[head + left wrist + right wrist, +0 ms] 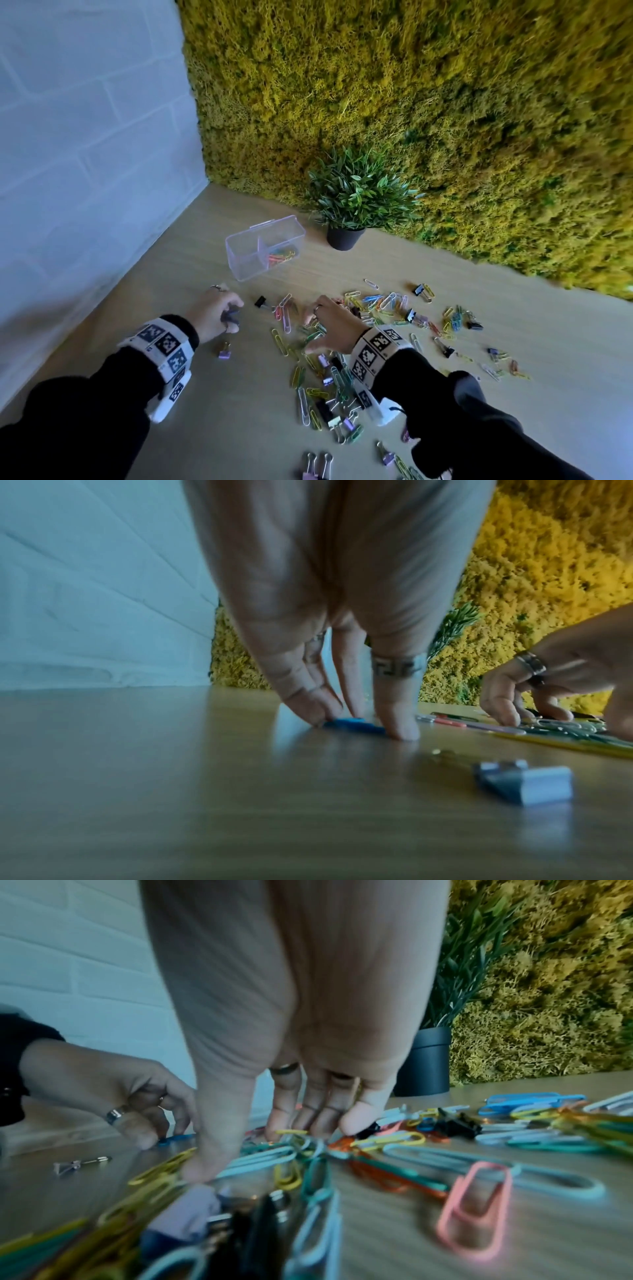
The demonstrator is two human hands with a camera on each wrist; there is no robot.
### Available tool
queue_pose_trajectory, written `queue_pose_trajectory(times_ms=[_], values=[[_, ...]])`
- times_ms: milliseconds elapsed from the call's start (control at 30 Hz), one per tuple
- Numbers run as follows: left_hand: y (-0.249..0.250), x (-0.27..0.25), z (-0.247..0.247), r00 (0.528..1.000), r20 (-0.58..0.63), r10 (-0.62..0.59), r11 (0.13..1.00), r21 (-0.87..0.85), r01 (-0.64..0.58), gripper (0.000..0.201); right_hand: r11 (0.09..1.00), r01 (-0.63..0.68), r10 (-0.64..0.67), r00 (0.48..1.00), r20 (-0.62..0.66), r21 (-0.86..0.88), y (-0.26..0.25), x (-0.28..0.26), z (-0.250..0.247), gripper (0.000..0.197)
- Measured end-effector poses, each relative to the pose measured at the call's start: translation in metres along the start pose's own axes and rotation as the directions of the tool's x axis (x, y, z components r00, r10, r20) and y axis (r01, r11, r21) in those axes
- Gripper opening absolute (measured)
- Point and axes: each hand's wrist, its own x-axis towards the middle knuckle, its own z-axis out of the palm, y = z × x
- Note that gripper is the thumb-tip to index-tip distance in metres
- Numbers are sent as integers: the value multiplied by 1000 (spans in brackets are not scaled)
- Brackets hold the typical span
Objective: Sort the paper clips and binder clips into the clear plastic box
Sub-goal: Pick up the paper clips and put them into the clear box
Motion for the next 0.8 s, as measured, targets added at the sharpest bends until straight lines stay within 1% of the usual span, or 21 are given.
queue_pose_trajectory(times_ms=[67, 133, 167, 267, 333, 400, 433, 467, 533, 633, 667, 733, 767, 800], values=[[1, 3, 3, 998, -60, 15, 1000, -8, -15, 26, 998, 10, -7, 999, -45, 59, -3, 1, -1, 46], [1, 4, 6, 996, -78, 31, 999, -20, -33, 17, 991, -3, 12, 998, -64, 137, -4, -1, 0, 36], [0, 3, 7, 996, -76, 42, 999, -12, -43, 17, 987, -11, 21, 998, -65, 158, -3, -3, 1, 33], [-2, 4, 12, 997, -56, 43, 999, 5, -43, 28, 986, 3, 11, 997, -82, 166, -4, -10, 5, 24], [-1, 2, 15, 999, -31, 22, 999, 26, -21, 30, 990, 8, 4, 996, -87, 139, -3, -13, 7, 21], [2, -1, 16, 1000, -11, 13, 999, 42, -13, 30, 995, -15, 26, 994, -107, 98, -1, -14, 10, 22], [2, -1, 16, 1000, -2, 18, 1000, 13, -18, 28, 996, -26, 36, 992, -118, 86, -1, -14, 11, 22], [3, -1, 14, 1000, 7, 21, 998, -63, -21, 26, 996, -26, 37, 992, -123, 89, 0, -15, 11, 23], [9, -4, 7, 999, 31, 40, 972, -233, -32, 26, 988, 11, 12, 989, -147, 157, 4, -19, 6, 22], [31, -7, -2, 996, 73, 59, 926, -376, -27, 31, 945, 32, 29, 983, -180, 326, 14, -26, -6, 20], [39, -6, -1, 993, 81, 85, 927, -371, -49, 32, 923, 26, 49, 981, -185, 383, 18, -28, -8, 19], [52, -4, 3, 987, 79, 140, 956, -272, -114, 32, 870, 16, 84, 980, -180, 492, 24, -28, -12, 19], [55, -3, 9, 979, 85, 183, 965, -204, -162, 28, 827, 11, 97, 982, -161, 562, 26, -29, -12, 19], [56, 0, 14, 967, 97, 236, 966, -129, -222, 22, 765, 13, 102, 985, -141, 644, 28, -30, -14, 18]])
